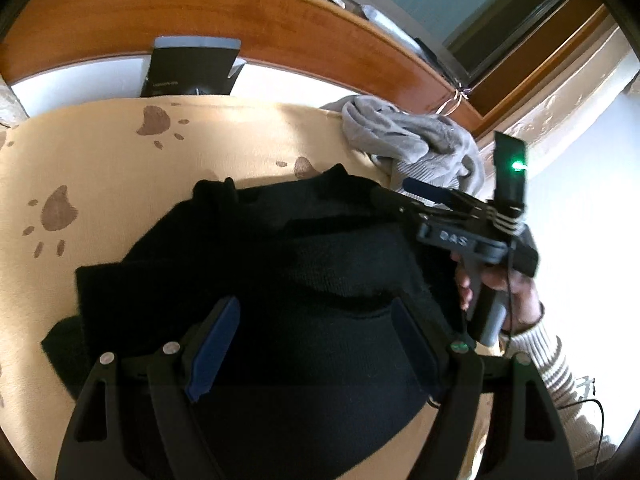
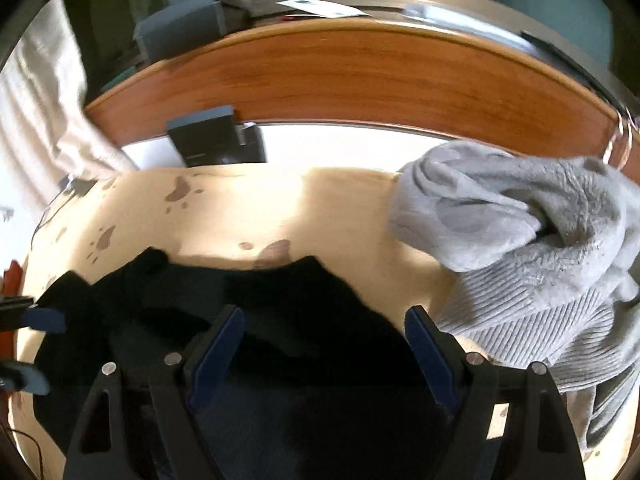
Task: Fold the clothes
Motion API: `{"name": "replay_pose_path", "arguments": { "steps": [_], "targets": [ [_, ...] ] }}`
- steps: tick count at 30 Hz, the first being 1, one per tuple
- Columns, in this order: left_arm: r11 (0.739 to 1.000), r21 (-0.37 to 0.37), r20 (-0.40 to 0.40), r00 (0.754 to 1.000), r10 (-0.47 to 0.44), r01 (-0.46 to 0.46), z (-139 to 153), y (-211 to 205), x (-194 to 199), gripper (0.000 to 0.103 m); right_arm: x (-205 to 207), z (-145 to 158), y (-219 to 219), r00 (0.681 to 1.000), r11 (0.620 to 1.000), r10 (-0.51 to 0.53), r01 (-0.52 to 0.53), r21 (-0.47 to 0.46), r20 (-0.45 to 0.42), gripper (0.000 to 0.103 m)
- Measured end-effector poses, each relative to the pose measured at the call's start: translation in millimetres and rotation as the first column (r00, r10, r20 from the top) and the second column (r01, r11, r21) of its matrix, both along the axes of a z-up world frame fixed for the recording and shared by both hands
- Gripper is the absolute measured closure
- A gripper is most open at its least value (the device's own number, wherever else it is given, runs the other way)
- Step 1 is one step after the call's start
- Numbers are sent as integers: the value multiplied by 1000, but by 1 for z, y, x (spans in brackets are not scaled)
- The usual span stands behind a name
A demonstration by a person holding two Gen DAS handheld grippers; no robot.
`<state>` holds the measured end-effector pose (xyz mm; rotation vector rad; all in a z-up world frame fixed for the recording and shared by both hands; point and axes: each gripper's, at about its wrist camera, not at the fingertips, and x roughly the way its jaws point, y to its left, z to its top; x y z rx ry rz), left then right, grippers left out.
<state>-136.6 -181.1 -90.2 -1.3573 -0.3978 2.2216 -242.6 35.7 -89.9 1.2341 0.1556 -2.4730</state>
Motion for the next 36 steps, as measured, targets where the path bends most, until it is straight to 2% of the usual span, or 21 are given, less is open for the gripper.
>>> {"name": "replay_pose_path", "arguments": {
  "steps": [3,6,10,13,15,17,21,27,31,36],
  "targets": [
    [1000,-12,-13,1000,-9,9,5,-3,8,21,7,1,12,1000,999,-17,18,-45,6,18],
    [999,-26,-18,999,-28,27,6,-2,16,21,32,12,24,1000,993,12,-12,-120,-1,18],
    [999,-29,-8,999,-42,41,5,-1,22,21,85,36,23,984,957,175,-171,-235,-2,18],
    [998,-7,9,998,-59,60,4,0,30,21,122,37,10,940,908,336,-308,-285,56,18],
    [996,-1,20,996,-89,89,5,5,38,21,138,30,0,926,909,369,-340,-242,84,18],
    [992,-16,20,992,-124,124,7,12,47,21,148,16,-14,925,930,360,-346,-125,119,18],
    [982,-72,25,984,-175,176,3,27,56,21,139,-9,-28,936,948,315,-319,4,155,18],
    [971,-180,68,987,-146,156,-21,35,41,21,108,-12,-26,972,969,208,-220,111,110,18],
    [974,-197,52,993,-106,114,-24,32,23,21,82,-8,-22,989,977,130,-140,159,74,18],
    [975,-217,10,999,-52,53,-18,27,-5,21,50,2,-20,998,977,67,-61,207,-19,18]
  ]
}}
